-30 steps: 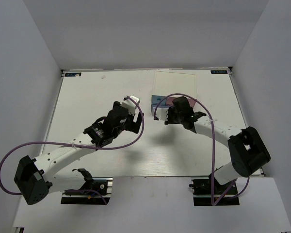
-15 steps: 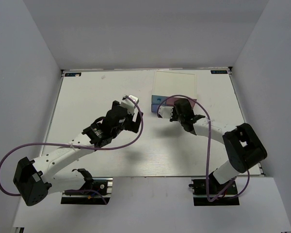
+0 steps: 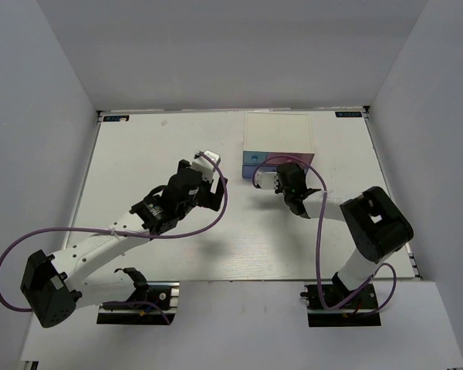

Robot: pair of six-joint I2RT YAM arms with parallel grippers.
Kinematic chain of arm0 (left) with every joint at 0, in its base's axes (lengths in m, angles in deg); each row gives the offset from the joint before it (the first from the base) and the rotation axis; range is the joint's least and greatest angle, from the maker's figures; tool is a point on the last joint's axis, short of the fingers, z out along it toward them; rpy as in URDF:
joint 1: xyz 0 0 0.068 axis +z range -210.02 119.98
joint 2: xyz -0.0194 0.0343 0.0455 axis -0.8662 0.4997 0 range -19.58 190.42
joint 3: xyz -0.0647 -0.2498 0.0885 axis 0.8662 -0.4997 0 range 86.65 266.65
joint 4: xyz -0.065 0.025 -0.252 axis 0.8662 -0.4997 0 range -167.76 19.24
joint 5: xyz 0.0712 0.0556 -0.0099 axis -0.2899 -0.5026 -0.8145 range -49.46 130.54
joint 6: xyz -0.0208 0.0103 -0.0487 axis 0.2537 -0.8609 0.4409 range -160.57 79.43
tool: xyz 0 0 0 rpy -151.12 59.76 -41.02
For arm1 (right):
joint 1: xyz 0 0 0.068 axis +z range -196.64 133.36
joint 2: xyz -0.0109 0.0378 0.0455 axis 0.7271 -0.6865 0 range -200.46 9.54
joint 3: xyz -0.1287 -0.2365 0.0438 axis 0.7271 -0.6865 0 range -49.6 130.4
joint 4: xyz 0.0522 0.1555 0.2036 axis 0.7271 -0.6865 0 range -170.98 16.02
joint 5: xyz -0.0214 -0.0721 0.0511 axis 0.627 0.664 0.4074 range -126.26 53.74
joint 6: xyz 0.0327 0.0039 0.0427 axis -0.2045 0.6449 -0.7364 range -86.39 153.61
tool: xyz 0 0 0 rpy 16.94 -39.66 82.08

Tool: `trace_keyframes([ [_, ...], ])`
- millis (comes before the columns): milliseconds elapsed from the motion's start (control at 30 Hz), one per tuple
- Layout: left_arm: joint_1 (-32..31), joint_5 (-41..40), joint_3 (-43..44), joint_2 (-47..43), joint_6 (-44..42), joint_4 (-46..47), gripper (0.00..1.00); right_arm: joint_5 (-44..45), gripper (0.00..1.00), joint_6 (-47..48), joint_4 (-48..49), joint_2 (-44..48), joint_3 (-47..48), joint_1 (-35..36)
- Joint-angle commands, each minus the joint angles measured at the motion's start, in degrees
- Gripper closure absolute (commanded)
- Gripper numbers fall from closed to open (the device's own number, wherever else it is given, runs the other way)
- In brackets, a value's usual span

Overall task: Sort the stationery into containers
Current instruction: Close the drawer in the storage box.

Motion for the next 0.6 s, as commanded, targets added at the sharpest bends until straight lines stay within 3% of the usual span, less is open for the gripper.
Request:
trace_keyframes([
  [0, 0.2, -0.6, -0.5, -2.3, -0.4, 1.0, 0.0, 3.2, 1.0, 2.1, 8.1, 0.3, -0.6, -1.0],
  [267, 0.2, -0.6, -0.5, -2.3, -0.4, 1.0, 0.0, 3.3, 1.0, 1.8, 8.3, 0.9, -0.8, -2.1],
  [400, 0.2, -1.2, -0.5, -2.8, -0.9, 1.0, 0.0, 0.3, 1.0, 1.0, 3.2, 4.3, -2.5, -2.5],
  [467, 0.2, -1.2, -0.5, -2.8, -0.9, 1.0, 0.0, -6.8, 1.0, -1.0, -1.6, 10.4, -3.5, -2.5],
  [567, 0.2, -1.2, -1.1, -4.0, -0.9, 1.6, 0.0, -21.1, 1.0, -13.0, -16.3, 20.4, -0.9, -2.6],
])
